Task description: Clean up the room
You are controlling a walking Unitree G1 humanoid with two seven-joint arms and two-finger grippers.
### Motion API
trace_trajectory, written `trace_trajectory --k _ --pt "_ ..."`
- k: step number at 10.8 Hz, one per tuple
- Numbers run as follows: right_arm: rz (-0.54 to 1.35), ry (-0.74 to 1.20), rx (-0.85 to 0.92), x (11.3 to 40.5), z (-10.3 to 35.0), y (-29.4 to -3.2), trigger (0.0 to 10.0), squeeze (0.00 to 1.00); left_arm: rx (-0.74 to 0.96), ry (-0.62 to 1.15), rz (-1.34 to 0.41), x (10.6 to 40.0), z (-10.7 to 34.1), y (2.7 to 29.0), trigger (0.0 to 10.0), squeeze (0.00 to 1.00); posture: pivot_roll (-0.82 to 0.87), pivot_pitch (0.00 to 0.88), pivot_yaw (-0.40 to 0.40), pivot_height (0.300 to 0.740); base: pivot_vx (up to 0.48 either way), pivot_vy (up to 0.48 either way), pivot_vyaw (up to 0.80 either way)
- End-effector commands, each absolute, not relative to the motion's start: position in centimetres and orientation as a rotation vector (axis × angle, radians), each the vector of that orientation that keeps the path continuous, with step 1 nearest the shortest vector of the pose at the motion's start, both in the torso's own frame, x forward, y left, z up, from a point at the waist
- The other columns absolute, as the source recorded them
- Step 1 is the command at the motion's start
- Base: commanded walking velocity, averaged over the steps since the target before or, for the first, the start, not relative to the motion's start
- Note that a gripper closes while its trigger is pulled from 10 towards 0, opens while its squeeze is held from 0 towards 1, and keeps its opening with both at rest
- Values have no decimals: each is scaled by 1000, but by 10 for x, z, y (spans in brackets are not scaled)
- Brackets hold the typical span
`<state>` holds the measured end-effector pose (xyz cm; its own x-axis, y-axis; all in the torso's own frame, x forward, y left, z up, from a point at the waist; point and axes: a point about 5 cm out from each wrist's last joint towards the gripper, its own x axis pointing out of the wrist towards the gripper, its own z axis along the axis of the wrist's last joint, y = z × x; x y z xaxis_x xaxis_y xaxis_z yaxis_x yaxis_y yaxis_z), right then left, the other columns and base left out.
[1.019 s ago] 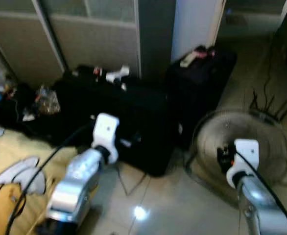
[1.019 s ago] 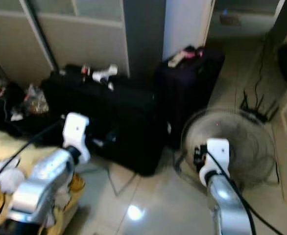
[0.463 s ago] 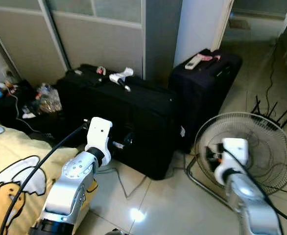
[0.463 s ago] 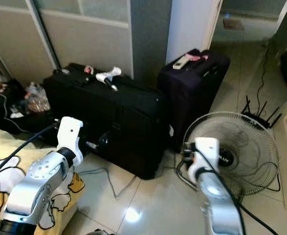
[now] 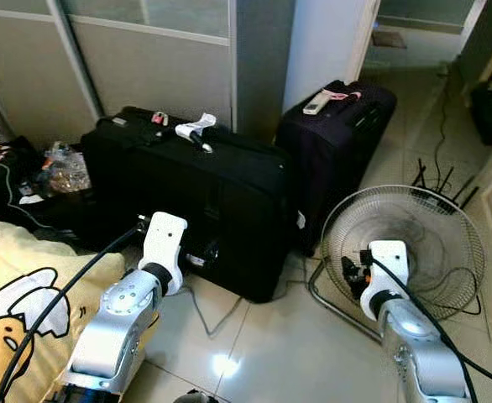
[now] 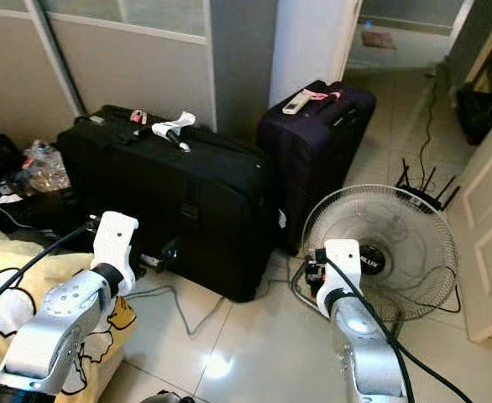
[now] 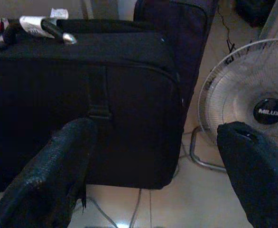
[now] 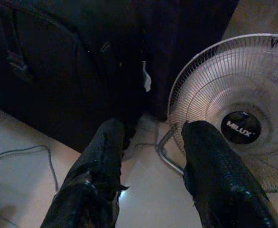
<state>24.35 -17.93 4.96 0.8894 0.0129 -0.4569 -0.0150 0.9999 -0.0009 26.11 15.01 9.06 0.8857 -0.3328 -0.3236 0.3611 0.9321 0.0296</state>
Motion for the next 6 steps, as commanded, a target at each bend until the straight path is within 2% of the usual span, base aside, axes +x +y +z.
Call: trace_trajectory --k 1,5,6 --pt "24 463 3 246 50 -179 10000 0 102 317 -343 260 93 154 10000 0 -34 0 30 740 0 0 0" --pt "24 494 48 246 43 -179 10000 0 113 342 -370 264 87 154 10000 0 -21 0 31 740 0 0 0" --pt "-2 574 117 245 24 -181 10000 0 69 419 -369 270 69 156 10000 0 -16 0 34 740 0 0 0"
